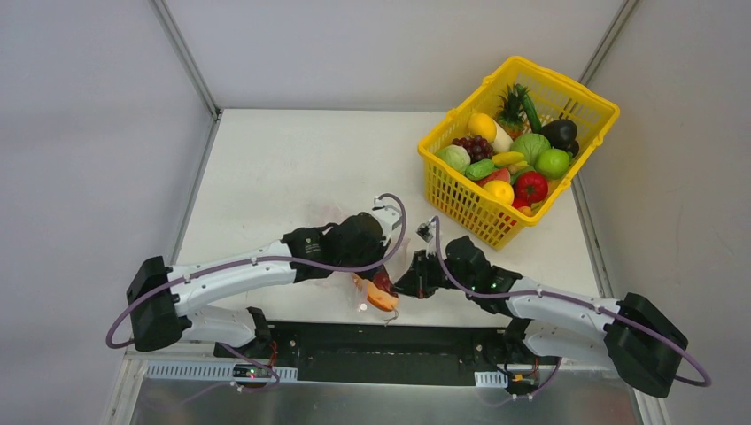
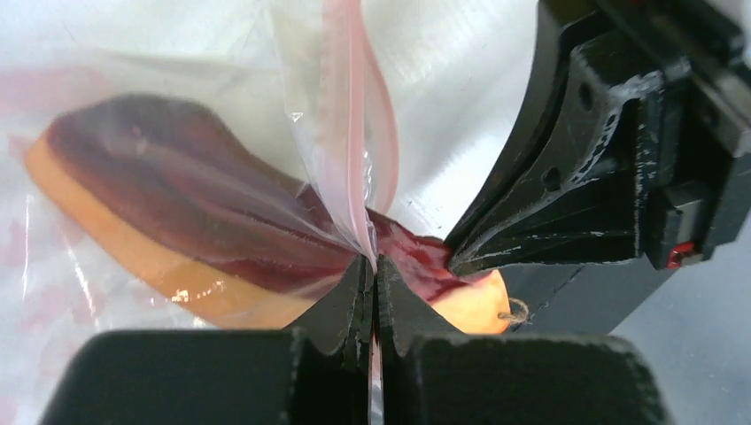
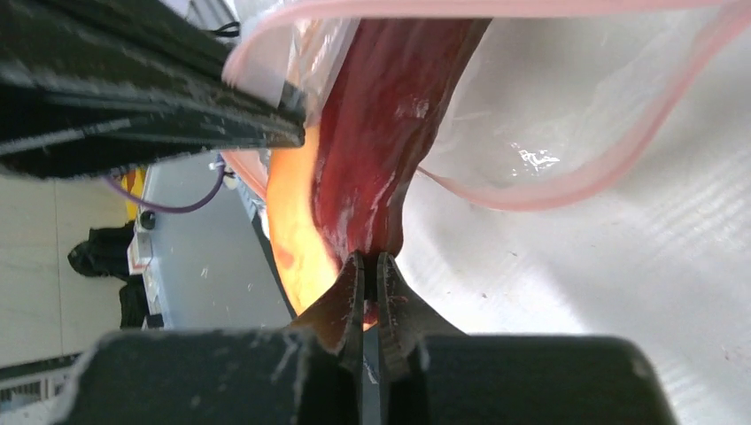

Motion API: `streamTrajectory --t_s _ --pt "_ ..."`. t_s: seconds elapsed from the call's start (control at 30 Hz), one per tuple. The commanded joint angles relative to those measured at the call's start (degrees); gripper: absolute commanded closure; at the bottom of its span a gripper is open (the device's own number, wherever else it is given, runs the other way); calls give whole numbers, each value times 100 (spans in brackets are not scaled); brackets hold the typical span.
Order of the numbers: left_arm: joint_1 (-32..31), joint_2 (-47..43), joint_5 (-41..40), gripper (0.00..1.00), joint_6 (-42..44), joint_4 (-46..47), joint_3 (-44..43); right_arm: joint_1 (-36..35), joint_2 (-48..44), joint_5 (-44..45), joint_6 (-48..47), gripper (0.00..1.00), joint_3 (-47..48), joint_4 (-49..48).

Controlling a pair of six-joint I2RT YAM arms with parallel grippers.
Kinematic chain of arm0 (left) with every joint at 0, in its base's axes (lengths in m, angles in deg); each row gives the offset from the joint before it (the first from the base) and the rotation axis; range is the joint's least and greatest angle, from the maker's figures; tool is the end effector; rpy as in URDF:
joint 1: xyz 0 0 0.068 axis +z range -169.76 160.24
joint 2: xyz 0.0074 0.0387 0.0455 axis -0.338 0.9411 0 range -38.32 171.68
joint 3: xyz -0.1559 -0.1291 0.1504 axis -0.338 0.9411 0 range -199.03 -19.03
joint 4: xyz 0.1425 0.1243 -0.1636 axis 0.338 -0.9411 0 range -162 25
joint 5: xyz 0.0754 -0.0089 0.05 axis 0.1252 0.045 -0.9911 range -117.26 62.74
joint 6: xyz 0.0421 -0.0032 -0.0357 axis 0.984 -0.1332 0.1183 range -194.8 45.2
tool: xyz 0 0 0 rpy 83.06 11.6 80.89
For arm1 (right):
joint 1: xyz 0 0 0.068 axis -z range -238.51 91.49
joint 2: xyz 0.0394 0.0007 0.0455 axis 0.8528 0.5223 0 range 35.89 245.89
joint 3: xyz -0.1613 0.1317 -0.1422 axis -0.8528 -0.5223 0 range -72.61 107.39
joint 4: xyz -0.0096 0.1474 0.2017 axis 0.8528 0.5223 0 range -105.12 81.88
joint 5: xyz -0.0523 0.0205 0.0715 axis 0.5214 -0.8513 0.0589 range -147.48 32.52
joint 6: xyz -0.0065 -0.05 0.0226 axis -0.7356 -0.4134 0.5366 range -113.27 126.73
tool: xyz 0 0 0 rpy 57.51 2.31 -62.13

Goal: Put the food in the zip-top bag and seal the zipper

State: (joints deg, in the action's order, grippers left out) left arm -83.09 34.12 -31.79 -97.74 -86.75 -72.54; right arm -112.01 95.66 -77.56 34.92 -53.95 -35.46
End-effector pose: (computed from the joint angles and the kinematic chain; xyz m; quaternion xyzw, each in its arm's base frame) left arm 0.1244 -0.2408 0.2534 0.2980 0.8580 -0.2588 0.3288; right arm 0.1173 0.1805 0.1765 -0.2742 0.7690 0.4743 0.3293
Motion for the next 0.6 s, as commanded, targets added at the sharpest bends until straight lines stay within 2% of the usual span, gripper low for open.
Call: streamTrajectory --t_s 0.0,0.07,0.17,0.43,0.5,0.57 --pt "-4 -543 -3 100 460 -78 -362 -20 -554 -751 -680 100 290 -326" --pt "-4 -663 -131 100 588 -153 -345 -21 -716 -660 -833 100 387 -101" --pt "-9 -753 177 100 685 -27 -338 -16 -784 -224 -900 100 519 -20" --pt "-4 -589 418 100 654 182 -395 -19 -783 -239 -874 100 675 -493" --pt "-4 -598 1033 100 644 343 -421 -20 -768 192 -862 100 692 -406" --pt "-4 -730 1544 100 418 946 -283 -18 -772 1083 -784 100 576 -454"
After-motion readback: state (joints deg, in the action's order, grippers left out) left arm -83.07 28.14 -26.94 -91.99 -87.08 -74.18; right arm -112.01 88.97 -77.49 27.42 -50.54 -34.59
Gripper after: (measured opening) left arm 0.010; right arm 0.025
